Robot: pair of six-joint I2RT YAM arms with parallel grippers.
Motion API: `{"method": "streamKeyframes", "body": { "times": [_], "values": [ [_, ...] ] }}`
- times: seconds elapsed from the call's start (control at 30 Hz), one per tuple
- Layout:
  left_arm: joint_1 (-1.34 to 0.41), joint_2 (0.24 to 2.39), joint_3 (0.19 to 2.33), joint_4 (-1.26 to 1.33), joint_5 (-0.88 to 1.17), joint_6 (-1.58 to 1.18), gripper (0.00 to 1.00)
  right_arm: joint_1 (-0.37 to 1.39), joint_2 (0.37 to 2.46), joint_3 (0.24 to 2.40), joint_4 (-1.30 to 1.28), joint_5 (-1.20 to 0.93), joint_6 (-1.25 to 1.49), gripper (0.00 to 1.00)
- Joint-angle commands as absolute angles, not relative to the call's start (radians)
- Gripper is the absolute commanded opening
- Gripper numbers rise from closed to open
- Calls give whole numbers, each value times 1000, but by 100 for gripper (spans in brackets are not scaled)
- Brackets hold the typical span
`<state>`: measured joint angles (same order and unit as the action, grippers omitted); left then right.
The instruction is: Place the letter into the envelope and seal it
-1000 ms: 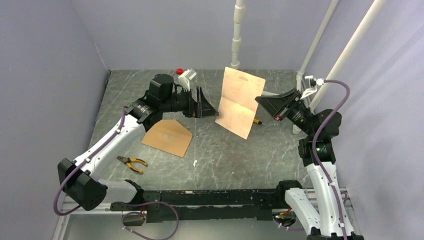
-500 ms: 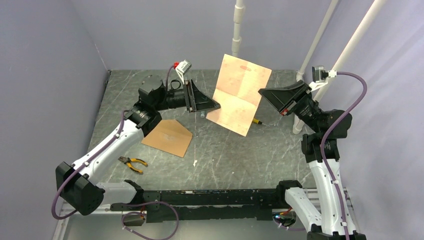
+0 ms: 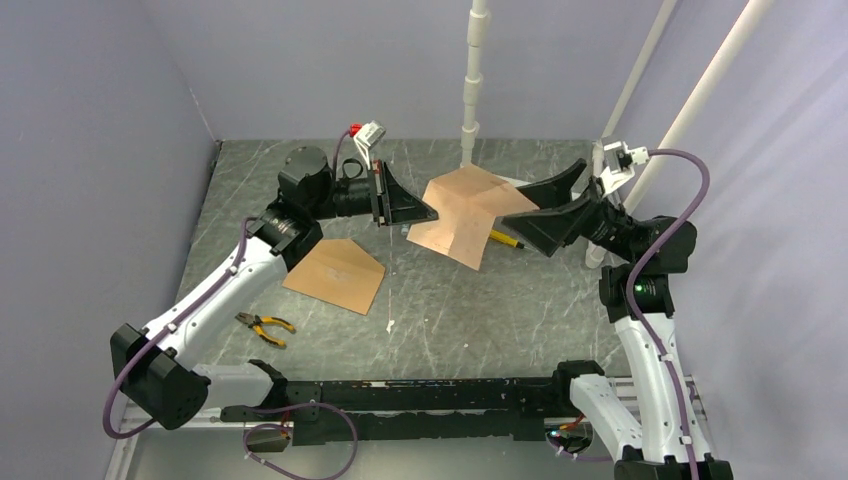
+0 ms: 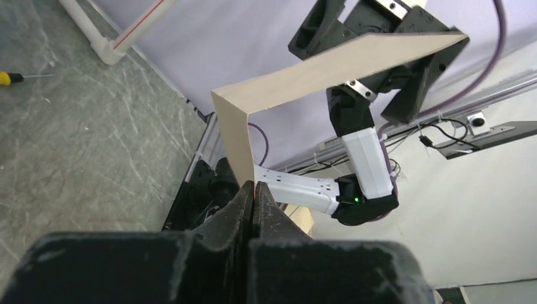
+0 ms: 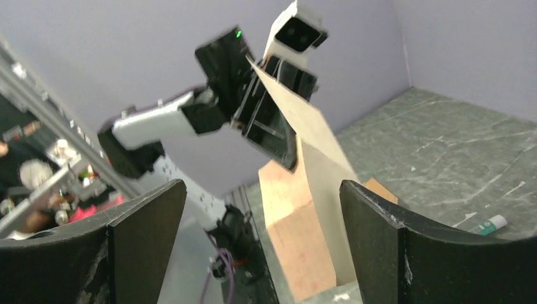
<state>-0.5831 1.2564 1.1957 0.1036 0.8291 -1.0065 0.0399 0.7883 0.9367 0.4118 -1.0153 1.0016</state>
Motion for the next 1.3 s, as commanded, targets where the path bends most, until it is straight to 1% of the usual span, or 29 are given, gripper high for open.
{"method": "streamKeyframes", "body": {
  "times": [0.0, 0.07, 0.13, 0.23, 0.37, 0.47, 0.53, 0.6, 0.67, 0.77, 0.87, 1.03, 1.17, 1.2, 1.27],
  "values": [
    [-584, 1266, 1279, 8, 810, -877, 2, 56, 775, 967, 395, -1228, 796, 97],
    [-584, 1279, 1298, -24, 806, -849, 2, 83, 767, 1004, 250, -1270, 696, 97],
    [-583, 1292, 1324, -82, 795, -802, 2, 103, 741, 1038, 129, -1260, 593, 97],
    [-583, 1311, 1351, -125, 779, -746, 2, 113, 719, 1039, 140, -1263, 617, 96],
    [-583, 1338, 1354, -136, 776, -690, 2, 116, 706, 1034, 136, -1179, 654, 94],
    [-583, 1356, 1360, -166, 840, -637, 2, 115, 697, 1054, 14, -993, 595, 94],
    [-583, 1360, 1360, -190, 900, -585, 3, 115, 712, 1058, -63, -942, 544, 94],
    [-583, 1361, 1365, -235, 960, -525, 2, 115, 734, 1047, -106, -964, 481, 95],
    [-583, 1357, 1361, -279, 1021, -463, 2, 116, 752, 1014, -100, -1053, 405, 96],
    [-583, 1342, 1332, -310, 1068, -389, 3, 146, 773, 981, -108, -1124, 301, 97],
    [-583, 1330, 1311, -317, 1118, -371, 2, 227, 804, 968, -144, -1136, 181, 97],
    [-584, 1313, 1275, -239, 1233, -433, 2, 382, 901, 1014, -295, -1102, 16, 96],
    [-584, 1292, 1242, -201, 1262, -470, 2, 417, 942, 1024, -373, -1104, -68, 90],
    [-584, 1286, 1238, -206, 1268, -466, 2, 417, 943, 1023, -381, -1115, -77, 86],
    [-583, 1273, 1229, -218, 1260, -458, 2, 417, 940, 1024, -392, -1150, -90, 74]
  ]
}}
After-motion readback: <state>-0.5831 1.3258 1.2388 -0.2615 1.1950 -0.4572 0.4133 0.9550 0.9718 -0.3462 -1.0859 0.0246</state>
